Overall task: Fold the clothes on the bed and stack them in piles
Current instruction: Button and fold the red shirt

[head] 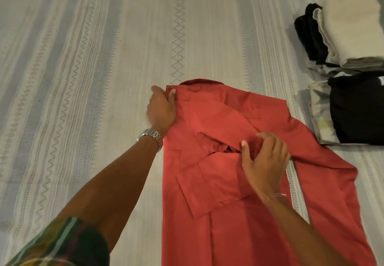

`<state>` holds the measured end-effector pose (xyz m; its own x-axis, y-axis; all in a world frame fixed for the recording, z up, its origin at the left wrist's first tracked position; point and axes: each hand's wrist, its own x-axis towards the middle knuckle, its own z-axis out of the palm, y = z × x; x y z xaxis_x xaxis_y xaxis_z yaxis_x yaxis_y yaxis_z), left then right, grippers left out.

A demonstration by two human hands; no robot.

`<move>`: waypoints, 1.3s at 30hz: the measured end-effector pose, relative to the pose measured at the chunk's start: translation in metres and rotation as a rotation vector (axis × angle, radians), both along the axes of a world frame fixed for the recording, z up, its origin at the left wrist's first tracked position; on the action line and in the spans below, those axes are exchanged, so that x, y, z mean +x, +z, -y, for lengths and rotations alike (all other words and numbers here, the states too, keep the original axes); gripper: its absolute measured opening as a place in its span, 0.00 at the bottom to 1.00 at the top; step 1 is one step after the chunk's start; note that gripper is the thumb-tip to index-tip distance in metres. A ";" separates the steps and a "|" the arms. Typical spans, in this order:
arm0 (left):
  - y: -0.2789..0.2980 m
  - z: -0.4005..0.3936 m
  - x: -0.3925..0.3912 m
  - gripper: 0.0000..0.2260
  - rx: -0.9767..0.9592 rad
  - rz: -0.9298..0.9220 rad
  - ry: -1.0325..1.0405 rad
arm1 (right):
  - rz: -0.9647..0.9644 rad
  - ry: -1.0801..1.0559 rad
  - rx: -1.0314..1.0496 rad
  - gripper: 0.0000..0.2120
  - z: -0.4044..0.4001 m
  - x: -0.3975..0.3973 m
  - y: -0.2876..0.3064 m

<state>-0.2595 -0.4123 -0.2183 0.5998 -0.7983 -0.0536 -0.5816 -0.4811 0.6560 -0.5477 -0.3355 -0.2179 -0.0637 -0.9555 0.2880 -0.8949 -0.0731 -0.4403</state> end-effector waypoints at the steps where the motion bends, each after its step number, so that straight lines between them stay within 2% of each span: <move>1: 0.001 -0.005 -0.003 0.18 -0.021 0.094 0.016 | -0.003 0.044 -0.034 0.17 -0.007 0.000 0.005; 3: 0.004 -0.020 -0.011 0.17 -0.088 0.349 -0.062 | -0.023 0.181 -0.045 0.19 -0.026 0.006 0.015; 5: 0.008 -0.040 -0.022 0.12 -0.140 0.456 -0.250 | -0.040 0.331 0.086 0.28 -0.048 0.016 0.022; 7: 0.007 -0.061 -0.035 0.08 -0.155 0.310 -0.460 | -0.106 0.409 0.283 0.35 -0.063 0.026 0.019; 8: 0.008 -0.073 -0.042 0.07 -0.136 0.225 -0.529 | -0.166 0.435 0.341 0.35 -0.068 0.030 0.016; 10: 0.007 -0.093 -0.050 0.09 -0.087 0.111 -0.599 | -0.226 0.496 0.368 0.27 -0.077 0.035 0.011; 13: 0.011 -0.119 -0.060 0.10 -0.006 -0.002 -0.649 | -0.170 0.550 0.270 0.10 -0.091 0.035 0.006; 17: 0.026 -0.158 -0.082 0.12 0.255 -0.098 -0.723 | -0.094 0.592 0.167 0.03 -0.127 0.028 0.012; 19: 0.035 -0.175 -0.089 0.16 0.336 -0.188 -0.720 | -0.094 0.635 0.122 0.06 -0.148 0.025 0.018; 22: 0.049 -0.202 -0.096 0.25 0.471 -0.459 -0.594 | -0.084 0.706 0.100 0.07 -0.177 0.022 0.028; 27: 0.056 -0.264 -0.093 0.18 0.543 -0.938 -0.434 | -0.005 0.807 0.096 0.05 -0.229 0.011 0.045; 28: 0.055 -0.276 -0.092 0.14 0.519 -1.072 -0.390 | 0.055 0.754 0.127 0.05 -0.242 0.009 0.044; 30: 0.058 -0.301 -0.096 0.08 0.433 -1.326 -0.290 | 0.297 0.474 0.271 0.18 -0.271 0.006 0.045; 32: 0.064 -0.321 -0.100 0.15 0.339 -1.468 -0.222 | 0.746 0.098 0.528 0.35 -0.290 0.011 0.059; 33: 0.064 -0.329 -0.101 0.18 0.284 -1.510 -0.203 | 0.998 -0.017 0.680 0.38 -0.295 0.012 0.065; 35: 0.068 -0.341 -0.105 0.25 0.187 -1.552 -0.199 | 1.397 -0.104 0.978 0.30 -0.299 0.013 0.069; 36: 0.070 -0.346 -0.108 0.28 0.134 -1.573 -0.193 | 1.485 -0.089 1.053 0.24 -0.300 0.011 0.074; 37: 0.073 -0.352 -0.110 0.30 0.073 -1.595 -0.184 | 1.492 -0.042 1.046 0.20 -0.300 0.008 0.080; 39: 0.082 -0.361 -0.112 0.32 -0.053 -1.639 -0.169 | 1.359 0.080 0.839 0.15 -0.297 -0.001 0.089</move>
